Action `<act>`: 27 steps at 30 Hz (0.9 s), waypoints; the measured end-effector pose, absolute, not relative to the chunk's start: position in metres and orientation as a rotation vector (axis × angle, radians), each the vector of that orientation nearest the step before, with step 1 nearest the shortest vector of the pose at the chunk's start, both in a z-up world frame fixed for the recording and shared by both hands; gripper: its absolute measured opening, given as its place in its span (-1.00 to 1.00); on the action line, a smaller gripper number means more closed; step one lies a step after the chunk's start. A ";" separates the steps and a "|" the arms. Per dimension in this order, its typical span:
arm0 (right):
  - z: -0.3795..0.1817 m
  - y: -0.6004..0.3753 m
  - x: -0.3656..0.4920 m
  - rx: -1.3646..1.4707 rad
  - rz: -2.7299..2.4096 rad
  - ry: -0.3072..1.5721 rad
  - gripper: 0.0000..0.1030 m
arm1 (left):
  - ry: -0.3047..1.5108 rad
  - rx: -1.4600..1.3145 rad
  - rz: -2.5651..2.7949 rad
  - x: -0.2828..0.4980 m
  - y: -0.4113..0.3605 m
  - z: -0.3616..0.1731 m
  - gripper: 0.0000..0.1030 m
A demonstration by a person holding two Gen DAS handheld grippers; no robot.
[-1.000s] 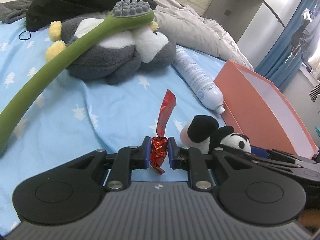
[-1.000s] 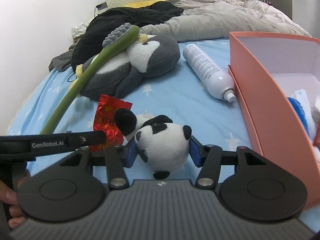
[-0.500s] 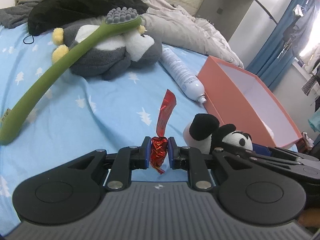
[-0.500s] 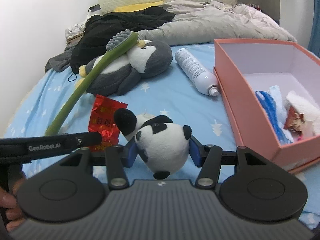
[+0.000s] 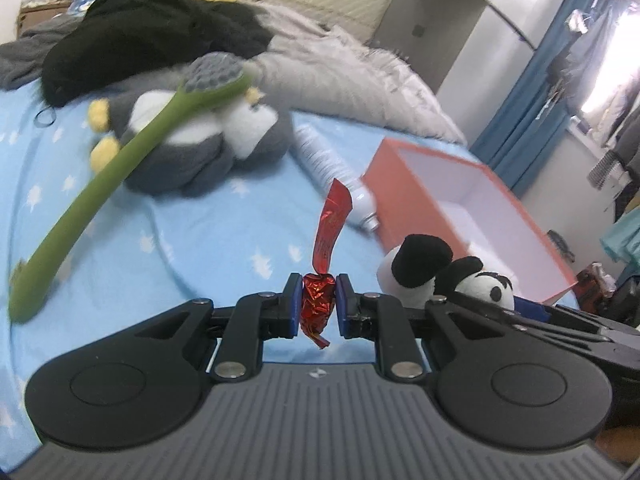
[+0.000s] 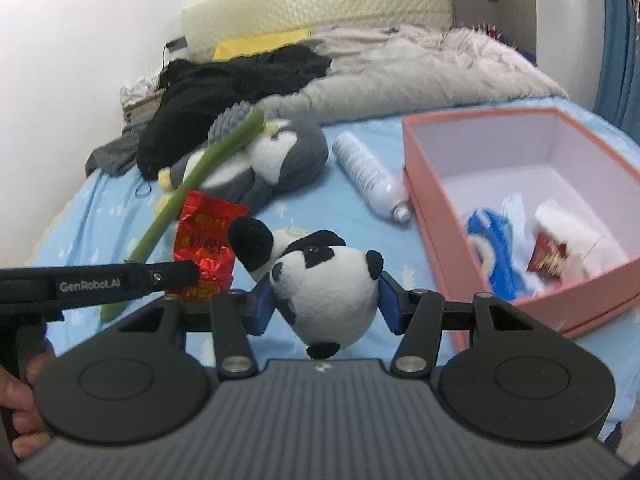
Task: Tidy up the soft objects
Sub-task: 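Carry the red wrapper and panda plush with both grippers over the pink box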
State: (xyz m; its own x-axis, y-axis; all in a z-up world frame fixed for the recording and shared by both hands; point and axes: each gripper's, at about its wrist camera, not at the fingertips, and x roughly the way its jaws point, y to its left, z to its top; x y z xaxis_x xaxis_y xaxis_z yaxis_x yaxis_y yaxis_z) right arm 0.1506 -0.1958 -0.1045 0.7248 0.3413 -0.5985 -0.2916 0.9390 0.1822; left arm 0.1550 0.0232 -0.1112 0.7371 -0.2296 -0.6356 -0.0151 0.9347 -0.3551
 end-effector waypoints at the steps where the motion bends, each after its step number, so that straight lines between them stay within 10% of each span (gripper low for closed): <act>1: -0.099 -0.198 0.152 0.078 0.344 0.662 0.09 | 0.728 -0.352 -0.131 0.158 0.021 -0.105 -0.60; 27: 0.009 -0.296 0.226 0.101 0.160 0.492 0.09 | 0.605 -0.260 -0.357 0.275 -0.101 0.020 -0.60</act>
